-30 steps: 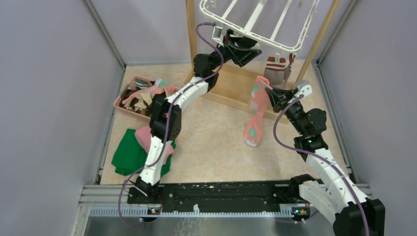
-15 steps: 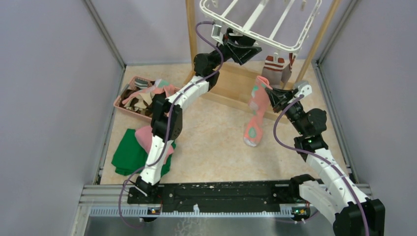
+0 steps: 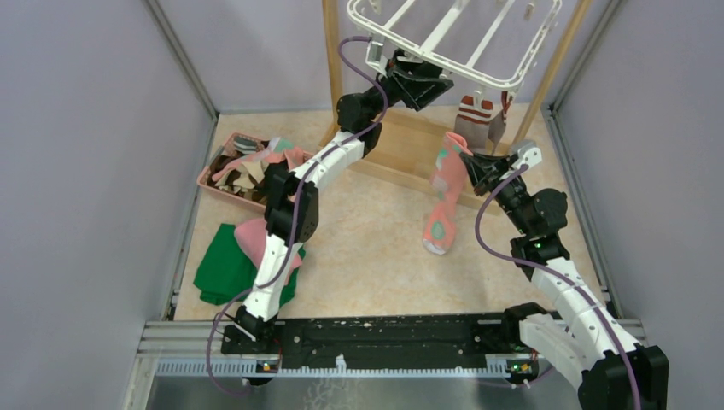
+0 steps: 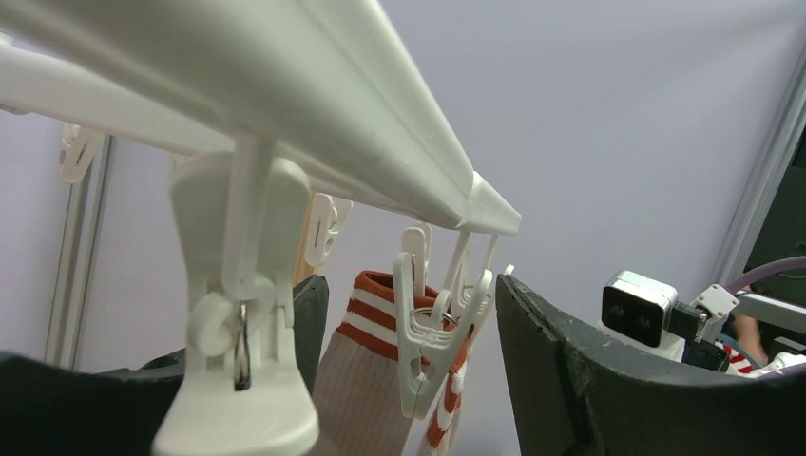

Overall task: Clip the socks to the hanger
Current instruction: Open the clamp at the hanger.

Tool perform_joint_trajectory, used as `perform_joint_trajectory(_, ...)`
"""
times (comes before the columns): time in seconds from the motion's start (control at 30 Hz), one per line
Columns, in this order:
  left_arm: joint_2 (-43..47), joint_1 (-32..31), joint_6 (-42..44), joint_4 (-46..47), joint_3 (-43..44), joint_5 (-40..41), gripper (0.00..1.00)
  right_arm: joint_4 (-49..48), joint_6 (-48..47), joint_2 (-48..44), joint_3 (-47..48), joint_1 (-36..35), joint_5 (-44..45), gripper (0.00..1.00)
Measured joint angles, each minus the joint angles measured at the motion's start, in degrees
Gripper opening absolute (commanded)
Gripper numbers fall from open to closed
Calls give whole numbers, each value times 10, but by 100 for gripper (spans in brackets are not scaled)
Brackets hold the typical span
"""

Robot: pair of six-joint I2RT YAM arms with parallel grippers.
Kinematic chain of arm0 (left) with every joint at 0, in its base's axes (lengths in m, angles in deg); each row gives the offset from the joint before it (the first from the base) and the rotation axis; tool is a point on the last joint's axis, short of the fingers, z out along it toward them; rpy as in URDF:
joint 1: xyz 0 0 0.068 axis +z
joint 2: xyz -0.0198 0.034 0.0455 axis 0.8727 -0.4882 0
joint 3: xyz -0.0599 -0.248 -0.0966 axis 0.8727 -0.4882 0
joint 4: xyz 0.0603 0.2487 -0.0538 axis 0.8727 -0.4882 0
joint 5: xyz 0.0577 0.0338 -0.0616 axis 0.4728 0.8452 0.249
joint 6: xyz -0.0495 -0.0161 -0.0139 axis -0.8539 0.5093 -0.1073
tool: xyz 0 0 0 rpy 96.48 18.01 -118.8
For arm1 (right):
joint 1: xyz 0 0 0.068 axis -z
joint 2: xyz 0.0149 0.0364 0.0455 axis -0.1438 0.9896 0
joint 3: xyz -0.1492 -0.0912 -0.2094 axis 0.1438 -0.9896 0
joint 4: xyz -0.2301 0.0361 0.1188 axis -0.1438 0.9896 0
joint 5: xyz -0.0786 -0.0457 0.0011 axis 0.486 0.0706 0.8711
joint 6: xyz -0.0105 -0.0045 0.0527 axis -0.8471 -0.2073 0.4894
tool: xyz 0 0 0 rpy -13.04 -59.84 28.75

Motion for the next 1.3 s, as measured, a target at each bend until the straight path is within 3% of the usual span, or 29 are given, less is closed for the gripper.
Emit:
perform_joint_trajectory(0.4, 0, 0, -24, 10, 2, 2, 64, 0, 0, 0, 0, 0, -1, 0)
perform_joint_trajectory(0.77, 0, -1, -43, 21, 5, 11, 52, 0, 0, 1, 0, 0, -2, 0)
perform_joint_trajectory(0.83, 0, -1, -47, 23, 6, 14, 47, 0, 0, 1, 0, 0, -2, 0)
perform_joint_trajectory(0.9, 0, -2, -50, 26, 6, 16, 34, 0, 0, 1, 0, 0, -3, 0)
perform_joint_trajectory(1.17, 0, -2, -56, 32, 7, 20, 7, 0, 0, 1, 0, 0, -3, 0)
perform_joint_trajectory(1.3, 0, -2, -59, 34, 7, 20, 3, 0, 0, 1, 0, 0, -4, 0)
